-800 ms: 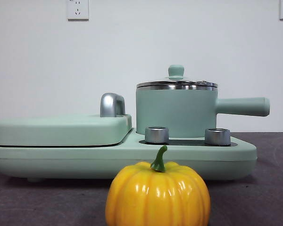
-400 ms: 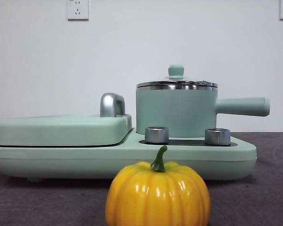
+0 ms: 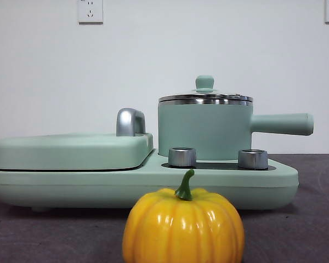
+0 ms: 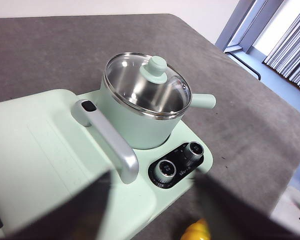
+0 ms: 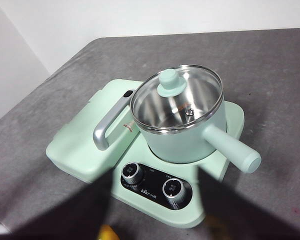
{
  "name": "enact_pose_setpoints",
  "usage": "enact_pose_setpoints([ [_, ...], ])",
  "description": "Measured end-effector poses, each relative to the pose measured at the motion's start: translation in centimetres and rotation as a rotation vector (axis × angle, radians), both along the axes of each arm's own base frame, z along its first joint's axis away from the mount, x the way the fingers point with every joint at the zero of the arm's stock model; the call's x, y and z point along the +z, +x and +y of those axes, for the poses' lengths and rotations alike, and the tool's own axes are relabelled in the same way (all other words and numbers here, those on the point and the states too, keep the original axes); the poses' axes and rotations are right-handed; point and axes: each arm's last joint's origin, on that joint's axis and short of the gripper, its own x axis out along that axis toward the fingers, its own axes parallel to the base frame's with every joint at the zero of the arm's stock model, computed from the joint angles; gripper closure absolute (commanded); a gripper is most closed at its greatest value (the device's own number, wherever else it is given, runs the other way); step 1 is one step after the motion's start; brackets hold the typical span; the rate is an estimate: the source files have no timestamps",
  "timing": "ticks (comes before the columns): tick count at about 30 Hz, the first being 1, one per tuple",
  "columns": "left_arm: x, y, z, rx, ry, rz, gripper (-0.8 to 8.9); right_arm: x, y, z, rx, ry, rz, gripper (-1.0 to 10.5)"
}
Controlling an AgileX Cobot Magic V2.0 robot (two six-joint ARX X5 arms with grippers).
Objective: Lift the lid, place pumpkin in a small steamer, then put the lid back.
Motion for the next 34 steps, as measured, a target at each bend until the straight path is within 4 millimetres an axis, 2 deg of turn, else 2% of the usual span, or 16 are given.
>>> enact_pose_setpoints([
  [2,0.0,0.0,0.0,-0.001,0.002,-0.002,3.40,0.0,0.0,0.0,0.000,0.000,0.002,4.8],
  [11,0.5,0.3,-0.5,-0.021,-0.032,-0.035,3.42,0.0,0.0,0.0,0.002,0.006,0.009,4.8],
  [16,1.6,1.7,-2.0,-0.072,-0.039,-0.001,3.45,0.0,-0.1,0.1,0.034,0.026,0.014,4.8],
  [23,3.2,5.7,-5.5,-0.136,-0.008,0.049,3.50,0.0,-0.2,0.2,0.068,0.043,0.015,4.8],
  [29,4.3,9.8,-9.5,-0.169,0.058,0.083,3.50,0.0,-0.2,0.2,0.066,0.046,0.020,4.8],
  [34,4.6,12.6,-13.1,-0.180,0.139,0.021,3.50,0.0,-0.2,0.2,0.066,0.046,0.020,4.8],
])
